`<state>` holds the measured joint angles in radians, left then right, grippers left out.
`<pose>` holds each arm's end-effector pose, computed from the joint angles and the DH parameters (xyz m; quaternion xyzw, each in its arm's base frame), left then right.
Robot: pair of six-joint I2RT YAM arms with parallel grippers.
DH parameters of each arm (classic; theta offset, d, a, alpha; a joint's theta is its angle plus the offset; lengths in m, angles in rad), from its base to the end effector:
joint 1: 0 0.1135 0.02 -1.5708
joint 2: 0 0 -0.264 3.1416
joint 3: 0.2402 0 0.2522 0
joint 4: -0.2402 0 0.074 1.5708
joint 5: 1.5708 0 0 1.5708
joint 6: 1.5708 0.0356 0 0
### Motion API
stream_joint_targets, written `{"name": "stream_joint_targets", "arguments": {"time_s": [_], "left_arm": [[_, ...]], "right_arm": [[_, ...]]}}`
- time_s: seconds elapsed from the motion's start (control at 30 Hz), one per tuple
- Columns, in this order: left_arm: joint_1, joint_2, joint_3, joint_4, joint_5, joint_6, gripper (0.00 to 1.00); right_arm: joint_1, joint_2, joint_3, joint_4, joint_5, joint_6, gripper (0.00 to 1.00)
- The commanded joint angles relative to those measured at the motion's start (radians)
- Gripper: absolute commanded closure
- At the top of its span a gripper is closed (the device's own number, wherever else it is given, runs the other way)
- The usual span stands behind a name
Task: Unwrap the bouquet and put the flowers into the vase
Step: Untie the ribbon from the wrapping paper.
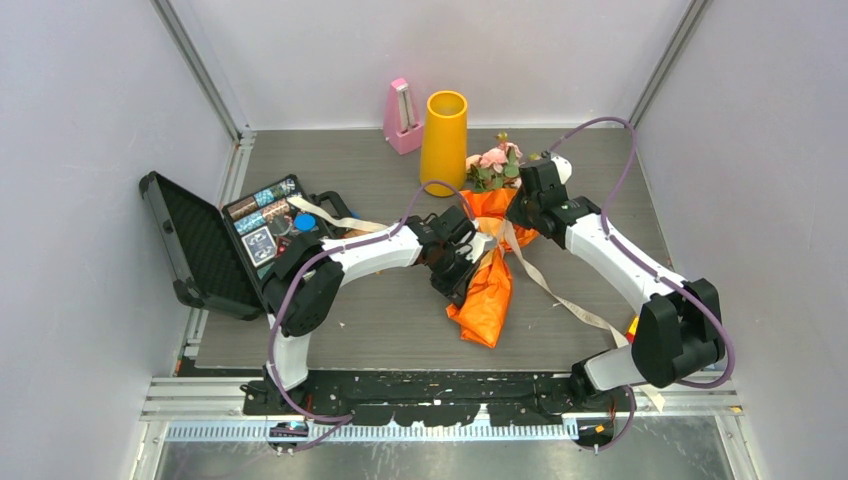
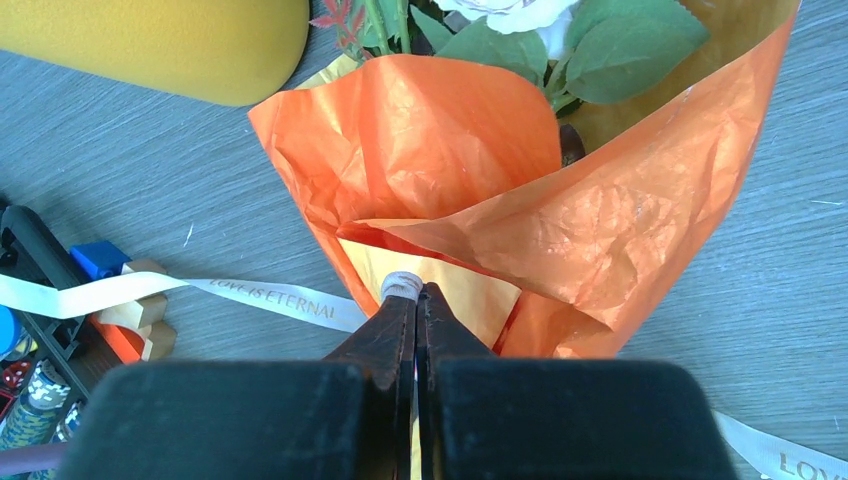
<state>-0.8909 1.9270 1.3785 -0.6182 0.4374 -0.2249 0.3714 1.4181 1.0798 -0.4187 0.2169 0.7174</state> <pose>0.2361 -0.3160 0.1867 0.3538 0.8896 -0.2840 0.0537 0.2915 0.1053 0.2750 0.1994 0.8920 0.1187 0.3880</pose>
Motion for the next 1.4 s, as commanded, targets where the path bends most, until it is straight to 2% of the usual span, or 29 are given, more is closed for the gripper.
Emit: {"name": "stream_joint_targets", "arguments": {"time_s": [0.0,0.7,0.97,1.23,1.3,1.37], "left_arm": [[-0.022,-0.003,0.006,-0.084,0.017,0.017,1.0],[-0.028,0.003,0.012,-0.102,-0.022,0.027,1.0],[-0.028,-0.01,0.017,-0.113,-0.072,0.035,1.0],[-0.028,-0.073,-0.003,-0.072,-0.105,0.022,1.0],[-0.028,-0.089,-0.012,-0.053,-0.093,0.011,0.95],[-0.028,-0.108,-0.017,-0.04,-0.087,0.005,0.86]], "right_arm": [[-0.003,-0.067,0.062,0.125,0.042,0.018,1.0],[-0.003,-0.151,0.124,0.059,0.051,0.003,1.0],[-0.003,-0.236,0.005,-0.006,0.054,0.008,1.0],[0.004,-0.39,-0.146,-0.131,-0.053,0.059,1.0],[0.01,-0.424,-0.186,-0.164,-0.074,0.072,1.0],[0.015,-0.458,-0.227,-0.203,-0.083,0.082,1.0]]}}
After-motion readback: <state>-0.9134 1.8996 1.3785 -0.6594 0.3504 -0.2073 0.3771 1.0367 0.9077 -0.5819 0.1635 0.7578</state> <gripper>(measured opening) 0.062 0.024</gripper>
